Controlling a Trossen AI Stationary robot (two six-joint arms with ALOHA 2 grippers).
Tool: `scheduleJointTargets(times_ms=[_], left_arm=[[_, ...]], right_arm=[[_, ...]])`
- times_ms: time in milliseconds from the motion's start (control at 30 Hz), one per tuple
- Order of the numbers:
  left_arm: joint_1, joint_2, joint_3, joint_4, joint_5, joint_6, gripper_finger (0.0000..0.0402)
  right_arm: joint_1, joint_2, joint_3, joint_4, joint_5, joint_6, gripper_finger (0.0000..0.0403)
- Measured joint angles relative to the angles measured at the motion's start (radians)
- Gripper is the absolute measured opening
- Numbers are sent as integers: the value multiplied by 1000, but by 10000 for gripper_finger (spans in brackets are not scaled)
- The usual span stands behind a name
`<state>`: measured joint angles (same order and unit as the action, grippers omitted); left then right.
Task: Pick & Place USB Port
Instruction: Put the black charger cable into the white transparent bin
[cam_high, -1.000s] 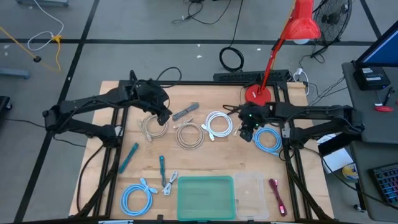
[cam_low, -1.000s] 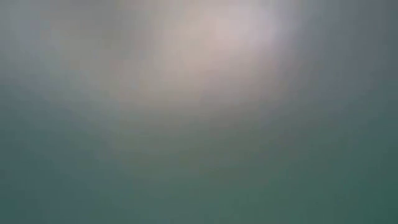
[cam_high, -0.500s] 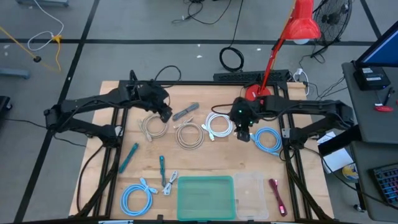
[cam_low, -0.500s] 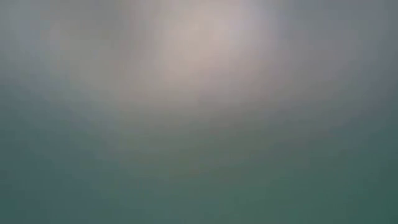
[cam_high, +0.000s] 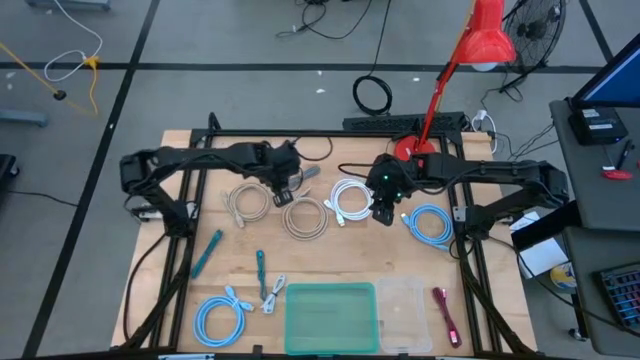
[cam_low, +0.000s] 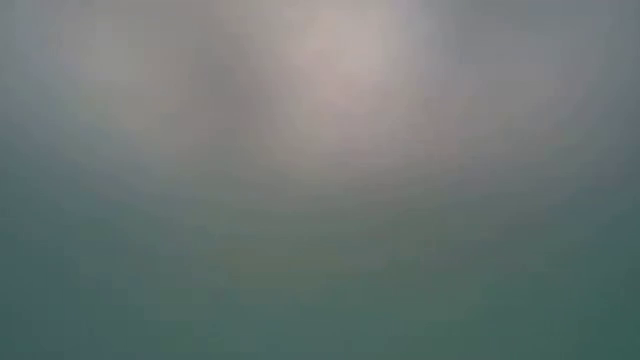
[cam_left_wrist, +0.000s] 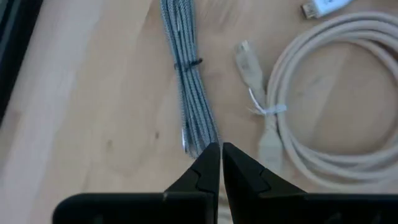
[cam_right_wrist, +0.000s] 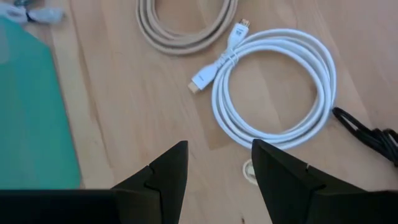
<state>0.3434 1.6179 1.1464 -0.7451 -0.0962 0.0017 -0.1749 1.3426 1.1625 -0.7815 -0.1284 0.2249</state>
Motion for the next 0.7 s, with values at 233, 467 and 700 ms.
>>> scheduleJointTargets(times_ms=[233, 467, 700], left_arm=[[0, 100, 32, -1, 41, -65, 60], [0, 204, 32, -7, 64, -61, 128], [-7, 224, 32, 22, -73, -48, 133]], right_arm=[[0, 0, 0, -3, -3, 20, 169], [0, 0, 0, -1, -3, 18, 169], [0, 0, 0, -1, -3, 27, 169]])
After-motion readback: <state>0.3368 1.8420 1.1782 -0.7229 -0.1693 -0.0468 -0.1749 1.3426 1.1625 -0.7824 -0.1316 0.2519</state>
